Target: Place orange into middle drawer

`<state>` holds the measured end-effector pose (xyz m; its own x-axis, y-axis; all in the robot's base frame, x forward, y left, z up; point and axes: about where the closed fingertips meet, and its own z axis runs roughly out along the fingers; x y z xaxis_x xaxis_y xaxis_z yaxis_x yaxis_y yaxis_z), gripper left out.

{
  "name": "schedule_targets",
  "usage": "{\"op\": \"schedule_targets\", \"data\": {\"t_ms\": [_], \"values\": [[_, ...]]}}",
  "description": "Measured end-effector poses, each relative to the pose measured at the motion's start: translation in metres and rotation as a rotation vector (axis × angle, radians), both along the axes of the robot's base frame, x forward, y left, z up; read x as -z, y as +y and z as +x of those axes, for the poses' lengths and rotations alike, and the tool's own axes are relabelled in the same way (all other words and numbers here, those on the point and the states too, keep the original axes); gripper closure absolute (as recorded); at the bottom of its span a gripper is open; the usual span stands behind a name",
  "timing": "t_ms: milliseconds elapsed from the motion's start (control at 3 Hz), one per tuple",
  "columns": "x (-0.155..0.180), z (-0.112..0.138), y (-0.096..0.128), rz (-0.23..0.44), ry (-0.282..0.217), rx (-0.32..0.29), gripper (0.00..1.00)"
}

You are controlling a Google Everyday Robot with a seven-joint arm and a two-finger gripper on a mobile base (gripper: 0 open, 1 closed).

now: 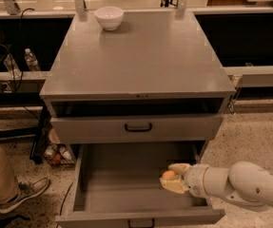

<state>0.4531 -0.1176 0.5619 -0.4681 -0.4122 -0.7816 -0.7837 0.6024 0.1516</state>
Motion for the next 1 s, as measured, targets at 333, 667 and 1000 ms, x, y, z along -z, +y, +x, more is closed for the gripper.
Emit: {"op": "schedule_targets", "data": {"t_ms": [333,667,1000], "values": [[0.016,0.007,0.010,-0.002,-0.014,-0.007,1.00],[0.037,0.024,0.034,0.040,-0.020,-0.041,1.00],[0.064,0.038,0.057,0.075,-0.012,-0.064,1.00]]}}
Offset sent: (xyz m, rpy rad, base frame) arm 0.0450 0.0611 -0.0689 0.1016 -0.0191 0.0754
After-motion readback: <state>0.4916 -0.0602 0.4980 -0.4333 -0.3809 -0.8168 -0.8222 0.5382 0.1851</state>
